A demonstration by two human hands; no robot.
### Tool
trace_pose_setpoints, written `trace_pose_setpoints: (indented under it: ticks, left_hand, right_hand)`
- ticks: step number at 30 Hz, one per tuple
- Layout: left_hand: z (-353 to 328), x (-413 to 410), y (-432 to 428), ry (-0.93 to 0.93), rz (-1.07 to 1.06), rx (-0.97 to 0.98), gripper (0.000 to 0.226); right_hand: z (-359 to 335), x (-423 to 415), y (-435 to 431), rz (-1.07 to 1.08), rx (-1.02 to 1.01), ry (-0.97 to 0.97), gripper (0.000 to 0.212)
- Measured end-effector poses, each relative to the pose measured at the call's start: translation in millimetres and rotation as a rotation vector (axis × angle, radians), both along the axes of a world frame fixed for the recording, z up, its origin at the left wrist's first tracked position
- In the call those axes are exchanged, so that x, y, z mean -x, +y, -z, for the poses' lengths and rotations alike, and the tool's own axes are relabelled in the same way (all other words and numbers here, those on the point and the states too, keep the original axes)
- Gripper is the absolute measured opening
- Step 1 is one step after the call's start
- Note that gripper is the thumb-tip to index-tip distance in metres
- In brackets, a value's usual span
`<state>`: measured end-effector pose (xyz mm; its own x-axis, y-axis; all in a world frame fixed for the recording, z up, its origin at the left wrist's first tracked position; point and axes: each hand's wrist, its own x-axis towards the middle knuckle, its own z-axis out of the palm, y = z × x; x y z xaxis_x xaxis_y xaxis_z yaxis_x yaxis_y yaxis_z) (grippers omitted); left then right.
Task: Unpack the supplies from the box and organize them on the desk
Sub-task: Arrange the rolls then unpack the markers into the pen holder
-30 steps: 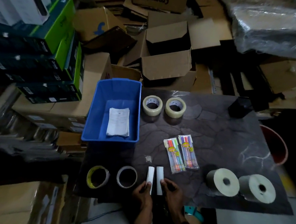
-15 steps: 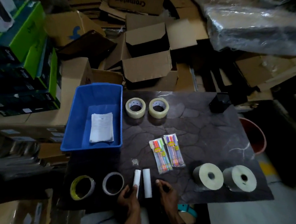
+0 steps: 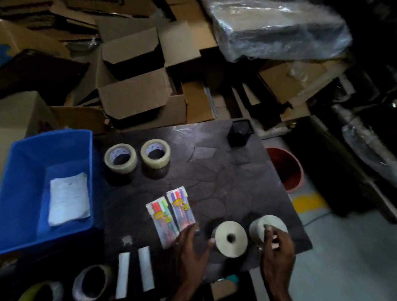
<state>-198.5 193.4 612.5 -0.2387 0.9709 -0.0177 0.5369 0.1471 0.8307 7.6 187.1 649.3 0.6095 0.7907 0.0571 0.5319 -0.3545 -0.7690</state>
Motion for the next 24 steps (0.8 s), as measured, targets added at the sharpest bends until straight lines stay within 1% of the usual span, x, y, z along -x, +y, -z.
trace_pose_setpoints:
  ticks: [2, 4, 7, 9, 12, 15, 17, 21, 24]
  left_hand:
    - [2.9, -26.1, 10.1, 0.179, 0.191, -0.032, 0.077]
    - [6.4, -49.8, 15.1, 0.298, 0.345, -0.033, 0.091]
    - [12.5, -70.0, 13.2, 0.385, 0.478, 0.059, 0.115]
    - [16.4, -76.7, 12.4, 0.425, 0.527, 0.083, 0.124]
    - [20.3, -81.3, 16.5, 0.447, 0.541, 0.074, 0.123]
    - [25.9, -80.7, 20.1, 0.41, 0.506, 0.105, 0.118]
    - [29.4, -80.0, 21.3, 0.386, 0.494, 0.128, 0.113]
    - [32.6, -82.1, 21.8, 0.399, 0.507, 0.171, 0.102]
    - [33.5, -80.9, 20.6, 0.415, 0.5, 0.156, 0.098]
  right_hand:
    - [0.9, -35.9, 11.3, 0.008, -0.006, -0.175, 0.042]
    - [11.9, -59.9, 22.6, -0.021, 0.028, -0.283, 0.041]
    - [32.8, -71.2, 33.6, -0.077, 0.095, -0.312, 0.054]
    - [44.4, -71.7, 37.2, -0.145, 0.165, -0.314, 0.057]
    - [61.2, -72.2, 36.9, -0.233, 0.223, -0.287, 0.054]
    - [66.3, -70.0, 37.5, -0.212, 0.182, -0.175, 0.05]
    - [66.3, -67.5, 37.6, -0.193, 0.149, -0.138, 0.046]
    - [66.9, -68.0, 38.6, -0.18, 0.129, -0.136, 0.047]
    - [63.6, -65.6, 38.9, -0.187, 0.142, -0.192, 0.052]
